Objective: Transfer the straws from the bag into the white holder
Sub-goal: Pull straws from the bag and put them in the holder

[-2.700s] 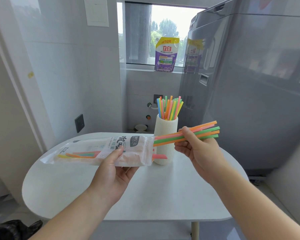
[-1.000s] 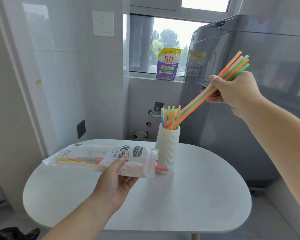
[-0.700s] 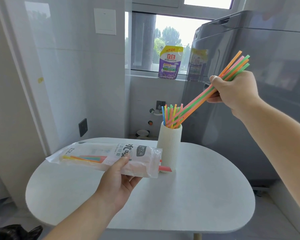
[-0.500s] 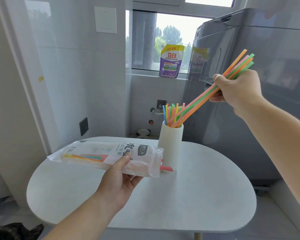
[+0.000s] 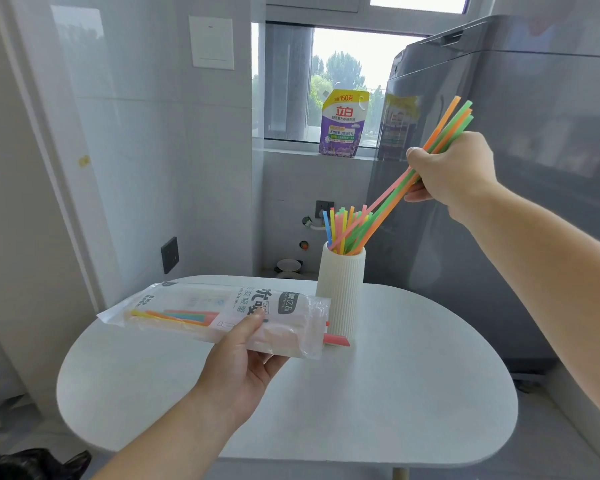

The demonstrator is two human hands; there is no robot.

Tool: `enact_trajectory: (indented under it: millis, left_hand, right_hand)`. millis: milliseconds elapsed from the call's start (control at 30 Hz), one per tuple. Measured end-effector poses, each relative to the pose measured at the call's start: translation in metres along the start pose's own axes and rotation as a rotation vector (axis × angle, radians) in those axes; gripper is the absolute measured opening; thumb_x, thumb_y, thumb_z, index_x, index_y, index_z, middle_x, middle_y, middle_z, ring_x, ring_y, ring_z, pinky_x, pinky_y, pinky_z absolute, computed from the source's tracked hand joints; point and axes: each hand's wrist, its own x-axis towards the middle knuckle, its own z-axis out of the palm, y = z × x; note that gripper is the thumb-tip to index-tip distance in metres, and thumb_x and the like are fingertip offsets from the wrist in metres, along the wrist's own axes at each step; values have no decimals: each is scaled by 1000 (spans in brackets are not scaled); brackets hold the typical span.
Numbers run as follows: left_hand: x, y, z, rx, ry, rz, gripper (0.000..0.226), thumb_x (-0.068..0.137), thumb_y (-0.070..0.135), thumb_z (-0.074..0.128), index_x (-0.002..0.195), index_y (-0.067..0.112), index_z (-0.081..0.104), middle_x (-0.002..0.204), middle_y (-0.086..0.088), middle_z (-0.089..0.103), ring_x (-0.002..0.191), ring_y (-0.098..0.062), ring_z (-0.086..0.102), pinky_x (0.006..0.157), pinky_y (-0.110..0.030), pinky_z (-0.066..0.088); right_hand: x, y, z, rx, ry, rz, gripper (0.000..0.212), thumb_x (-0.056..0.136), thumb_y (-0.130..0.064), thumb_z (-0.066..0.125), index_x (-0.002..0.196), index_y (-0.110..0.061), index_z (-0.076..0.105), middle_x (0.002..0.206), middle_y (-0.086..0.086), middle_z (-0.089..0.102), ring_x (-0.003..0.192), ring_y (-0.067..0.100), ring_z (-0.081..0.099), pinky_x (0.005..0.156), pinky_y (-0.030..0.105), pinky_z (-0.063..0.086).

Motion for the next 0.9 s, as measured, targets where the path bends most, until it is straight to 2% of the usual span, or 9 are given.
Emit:
enact_trajectory:
  millis: [167,333,700,900]
  left_hand:
    - [0,0,1,6,-4,-6,36,98,9,64,133,19,65,113,-9,83,90,-24,82,58,-36,65]
    - [-1,0,0,16,-7,-10,37,98,10,65,134,19,65,112,-9,83,88,-23,82,57,-35,65]
    - [-1,-1,1,29,-4,-20,37,97,10,66,134,18,65,113,-10,83,88,-24,82,58,-35,65]
    - [-2,-1,2,22,-3,-12,37,97,10,66,133,21,65,114,-10,83,92,-26,82,58,-37,65]
  right_hand:
    - [0,-1,4,-22,-3,-19,20,93,-26,69,94,-8,61,80,9,71,44,14,71,38,21,54]
    - [3,-1,-1,-44,19,-25,20,93,-27,68,82,-16,55,82,9,70,45,14,71,40,25,57]
    - [-1,0,3,-47,13,-44,18,93,-27,68,84,-16,57,82,9,70,45,14,71,42,27,59]
    - [-5,-5,12,-76,-36,-108,22,94,-31,68,98,-11,60,80,4,70,44,11,70,41,26,59]
